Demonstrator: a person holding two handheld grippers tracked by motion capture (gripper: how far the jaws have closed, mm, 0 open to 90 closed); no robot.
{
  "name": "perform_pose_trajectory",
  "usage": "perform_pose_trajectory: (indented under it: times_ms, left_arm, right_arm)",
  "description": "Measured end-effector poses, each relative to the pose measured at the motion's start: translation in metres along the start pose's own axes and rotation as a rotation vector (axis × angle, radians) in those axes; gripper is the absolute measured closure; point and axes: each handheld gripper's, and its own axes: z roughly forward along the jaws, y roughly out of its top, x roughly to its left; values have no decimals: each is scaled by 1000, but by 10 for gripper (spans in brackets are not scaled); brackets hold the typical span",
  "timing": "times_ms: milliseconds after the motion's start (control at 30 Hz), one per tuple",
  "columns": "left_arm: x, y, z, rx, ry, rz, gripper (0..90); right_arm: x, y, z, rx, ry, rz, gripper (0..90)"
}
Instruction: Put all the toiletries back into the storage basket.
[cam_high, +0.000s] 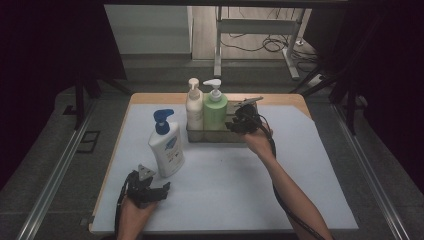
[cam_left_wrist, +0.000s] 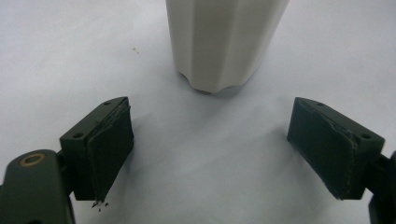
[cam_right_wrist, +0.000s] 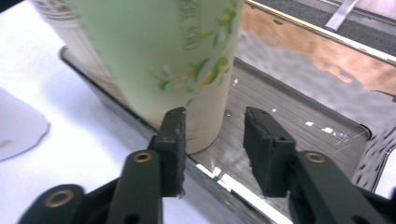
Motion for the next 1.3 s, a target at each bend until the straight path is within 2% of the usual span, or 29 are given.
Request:
perform_pose_trajectory:
  times_ms: [133,433,733,1000,1167,1300]
  left_arm:
    - [0,0,0,0,-1,-1,141]
    - [0,0,0,0,-1,0,140]
    - [0,0,0,-1,-1,-2,140]
    - [0,0,0,-1,-1,-2,140]
    - [0,0,0,-1,-1,-1,141]
    - [0,0,0,-1,0,-1,140]
  right_arm:
    - [2,-4,-9,-10,30,3,433]
    - [2,-15,-25,-21,50,-23,300]
    - [4,-26,-35,-16,47,-53,234]
    - [7,-36,-54,-33,52,-84,147]
    - [9,-46,-68,-30,40,-110,131]
    - [10,-53,-76,-36,47,-110,124]
